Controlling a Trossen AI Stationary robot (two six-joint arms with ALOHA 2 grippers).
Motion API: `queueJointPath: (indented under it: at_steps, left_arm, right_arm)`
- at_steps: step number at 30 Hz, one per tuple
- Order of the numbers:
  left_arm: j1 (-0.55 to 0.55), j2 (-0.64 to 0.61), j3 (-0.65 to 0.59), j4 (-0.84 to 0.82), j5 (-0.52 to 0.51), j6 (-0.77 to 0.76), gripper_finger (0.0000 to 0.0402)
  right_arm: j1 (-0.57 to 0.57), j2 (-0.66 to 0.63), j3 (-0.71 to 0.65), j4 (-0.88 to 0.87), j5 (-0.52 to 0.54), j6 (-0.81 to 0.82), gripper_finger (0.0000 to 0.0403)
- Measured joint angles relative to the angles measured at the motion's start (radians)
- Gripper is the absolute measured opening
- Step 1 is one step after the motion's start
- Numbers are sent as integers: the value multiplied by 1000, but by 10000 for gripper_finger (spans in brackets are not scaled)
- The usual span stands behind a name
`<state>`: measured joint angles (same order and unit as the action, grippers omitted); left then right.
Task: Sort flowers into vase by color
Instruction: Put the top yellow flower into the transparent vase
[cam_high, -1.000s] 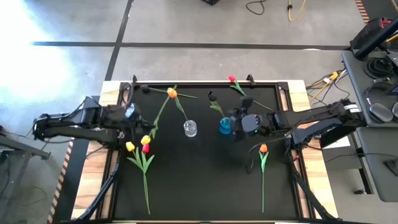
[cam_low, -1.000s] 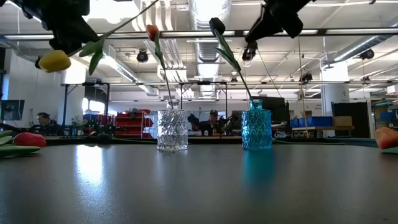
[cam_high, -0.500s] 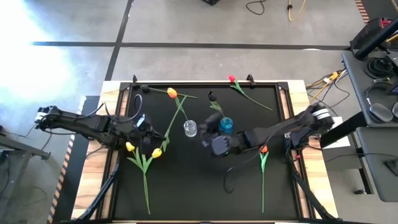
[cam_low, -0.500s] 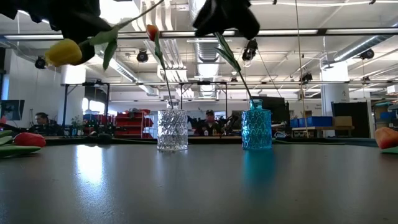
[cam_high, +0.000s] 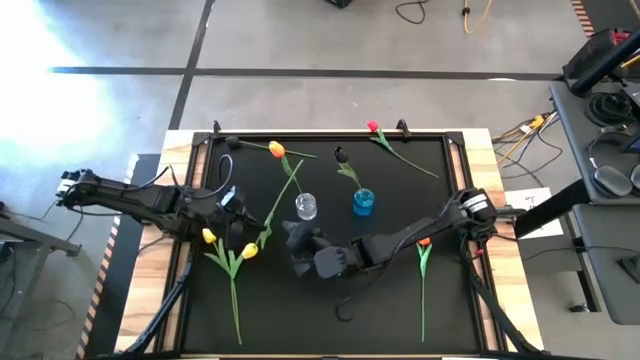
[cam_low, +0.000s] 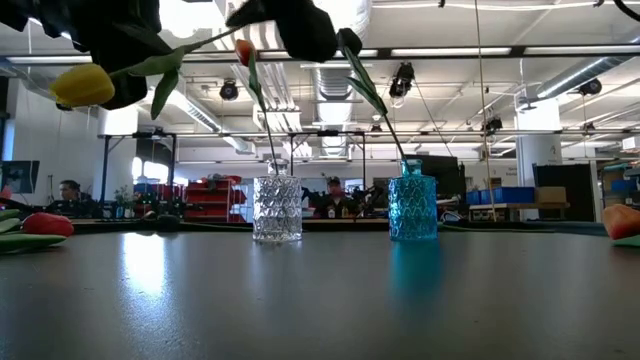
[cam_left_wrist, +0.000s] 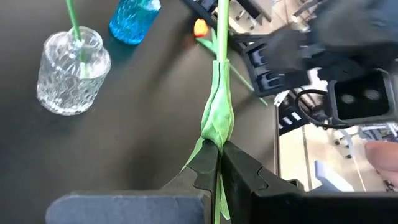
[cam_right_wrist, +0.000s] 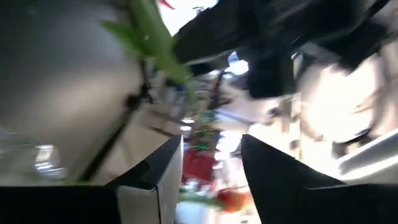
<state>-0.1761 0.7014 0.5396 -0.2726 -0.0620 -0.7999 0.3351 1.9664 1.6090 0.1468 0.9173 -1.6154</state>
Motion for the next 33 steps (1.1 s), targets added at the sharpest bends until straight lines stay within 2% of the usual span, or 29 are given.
queueJointPath:
  at_steps: [4,7,23,26,33]
  left_arm:
    - [0,3,0,3,0,-10,0]
    - [0,3,0,4,10,-15,0]
    - [-5,29,2,56,53,-40,0]
    - [-5,34,2,56,54,-32,0]
    - [-5,36,2,58,54,-16,7]
  right_arm:
    - [-1,38,1,196,0,-255,133]
    - [-13,48,1,224,-2,-347,121]
    - [-115,48,2,202,-36,-375,108]
    - [-121,48,2,201,-37,-372,88]
    - [-122,47,2,198,-53,-313,15]
